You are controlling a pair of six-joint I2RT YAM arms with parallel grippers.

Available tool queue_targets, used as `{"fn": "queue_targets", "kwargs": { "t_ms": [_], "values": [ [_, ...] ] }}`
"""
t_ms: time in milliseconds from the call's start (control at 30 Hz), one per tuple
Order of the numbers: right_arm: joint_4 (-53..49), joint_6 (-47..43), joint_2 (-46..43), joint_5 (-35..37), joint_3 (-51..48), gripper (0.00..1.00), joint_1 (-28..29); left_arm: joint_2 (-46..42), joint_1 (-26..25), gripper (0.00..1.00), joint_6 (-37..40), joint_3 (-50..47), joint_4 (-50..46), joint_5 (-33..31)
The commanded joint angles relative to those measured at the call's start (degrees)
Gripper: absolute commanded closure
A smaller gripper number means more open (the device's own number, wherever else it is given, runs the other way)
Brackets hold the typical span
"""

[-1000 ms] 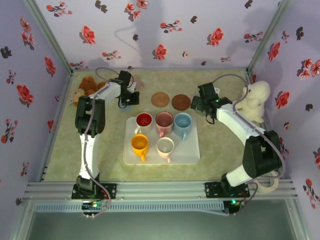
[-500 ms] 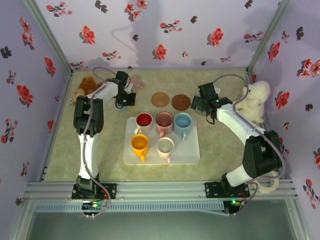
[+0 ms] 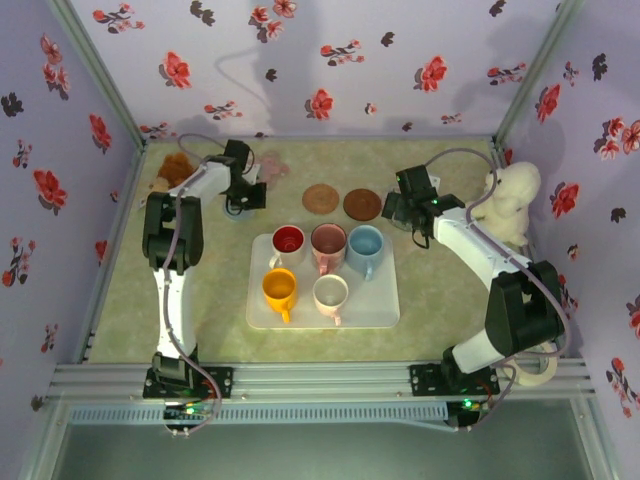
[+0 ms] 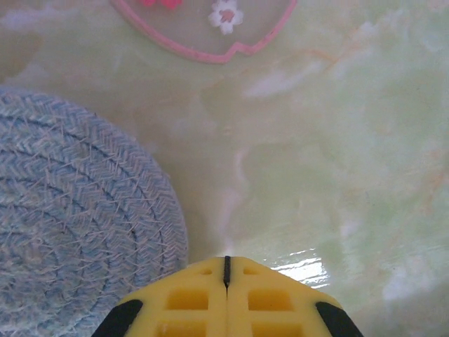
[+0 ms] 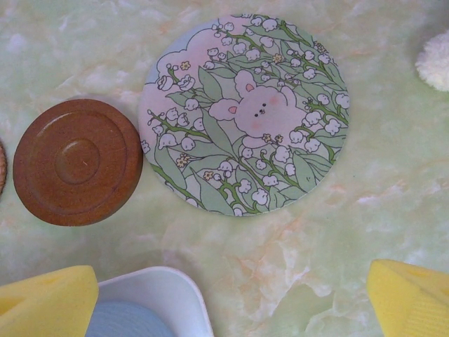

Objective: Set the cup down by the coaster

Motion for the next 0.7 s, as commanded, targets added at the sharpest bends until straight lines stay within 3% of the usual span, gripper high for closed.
{"fn": "queue_targets", "kwargs": {
  "t_ms": [0, 667],
  "values": [
    [-1.4, 0.4, 0.2, 0.9, 0.4, 0.01, -0.3, -0.6, 0.1, 1.00, -1.4, 2.2, 0.0, 1.4],
    [-1.7, 0.3, 0.5, 1.0, 0.8, 0.01, -0.3, -0.6, 3.5, 1.00, -0.8, -1.9, -0.8, -4.0]
  ]
}}
